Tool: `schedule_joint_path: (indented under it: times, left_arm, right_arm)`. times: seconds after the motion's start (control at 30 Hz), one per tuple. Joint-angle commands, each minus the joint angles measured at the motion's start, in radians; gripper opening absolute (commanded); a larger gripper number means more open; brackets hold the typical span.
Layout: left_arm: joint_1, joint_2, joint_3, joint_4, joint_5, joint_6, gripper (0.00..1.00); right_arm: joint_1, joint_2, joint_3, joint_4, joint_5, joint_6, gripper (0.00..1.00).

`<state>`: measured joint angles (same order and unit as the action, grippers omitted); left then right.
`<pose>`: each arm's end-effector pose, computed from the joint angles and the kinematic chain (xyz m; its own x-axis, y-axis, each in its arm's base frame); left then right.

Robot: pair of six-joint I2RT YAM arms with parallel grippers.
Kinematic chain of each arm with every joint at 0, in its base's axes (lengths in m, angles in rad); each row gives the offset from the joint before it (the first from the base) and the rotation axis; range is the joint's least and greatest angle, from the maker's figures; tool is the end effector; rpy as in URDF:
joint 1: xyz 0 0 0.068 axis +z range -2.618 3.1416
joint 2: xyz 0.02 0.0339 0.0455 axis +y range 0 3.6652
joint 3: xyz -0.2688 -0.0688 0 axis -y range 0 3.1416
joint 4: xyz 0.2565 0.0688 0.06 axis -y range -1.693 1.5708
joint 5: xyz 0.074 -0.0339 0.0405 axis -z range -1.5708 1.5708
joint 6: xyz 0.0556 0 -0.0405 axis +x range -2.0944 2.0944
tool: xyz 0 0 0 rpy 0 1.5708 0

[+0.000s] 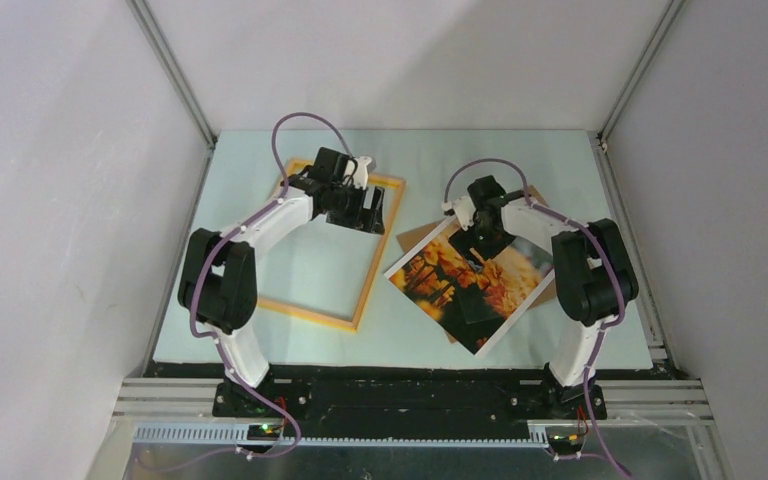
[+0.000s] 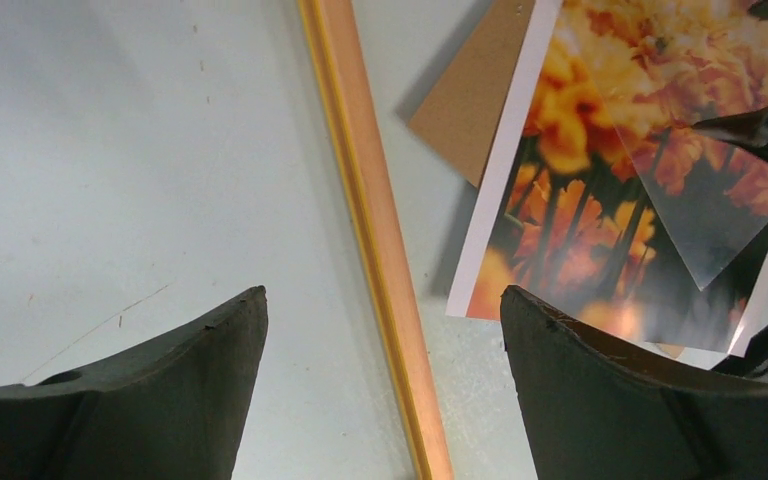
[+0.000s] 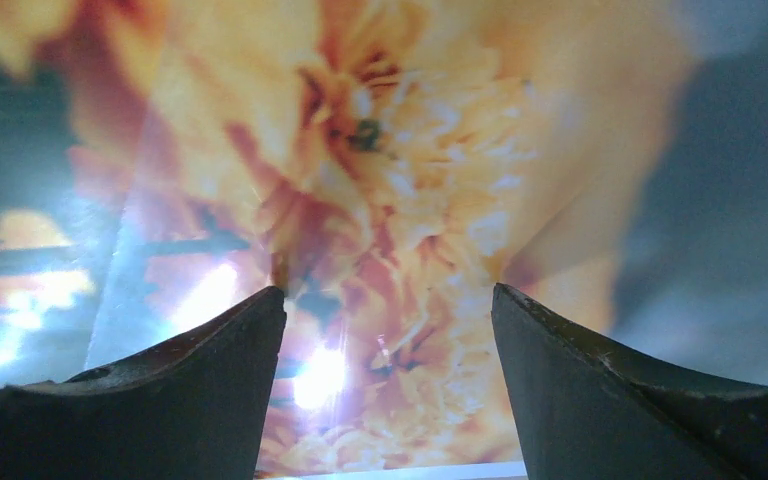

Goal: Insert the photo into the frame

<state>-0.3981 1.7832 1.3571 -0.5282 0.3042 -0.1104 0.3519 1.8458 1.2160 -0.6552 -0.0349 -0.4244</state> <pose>0.3701 -0.1737 0.2212 -0.8059 0.2249 -0.5477 0.4434 0.8422 -0.3066 0.3487 0.1301 0.1453 -0.6751 -0.6863 -0.2707 -0.6932 0.7157 -0.0856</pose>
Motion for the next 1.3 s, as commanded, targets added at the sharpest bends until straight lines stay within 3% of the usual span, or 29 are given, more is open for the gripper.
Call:
schedule_joint_path:
  times: [0.0,0.23,0.37,0.47,0.6,0.8,1.03,1.27]
  left_arm:
    - [-0.003,-0.014,0.072,0.009,0.076,0.029,0.91]
    - [-0.028,0.079,0.175,0.008,0.090,0.001,0.93]
    - [-0.049,0.139,0.248,0.007,0.086,0.006,0.95]
    - [-0.069,0.202,0.317,0.005,0.083,0.005,0.99]
    - [-0.091,0.293,0.415,0.005,0.105,-0.036,1.00]
    - [-0.130,0.450,0.586,0.004,0.156,-0.143,1.00]
    - [-0.177,0.609,0.770,0.005,0.159,-0.209,1.00]
    - [-0.204,0.703,0.868,0.006,0.152,-0.255,1.00]
  right_arm:
    - [0.035,-0.003,-0.032,-0.099,-0.051,-0.060,0.80]
    - [0.091,-0.176,-0.114,-0.143,-0.113,-0.104,0.79]
    - [0.042,-0.331,-0.143,-0.139,-0.111,-0.032,0.80]
    - [-0.046,-0.469,-0.179,-0.136,-0.111,0.057,0.83]
    - [-0.171,-0.611,-0.255,-0.132,-0.101,0.121,0.98]
    - [-0.422,-0.740,-0.338,-0.103,-0.088,0.151,0.99]
    - [-0.757,-0.677,-0.343,-0.089,-0.212,0.189,0.99]
    - [-0.966,-0.504,-0.324,-0.080,-0.272,0.182,0.98]
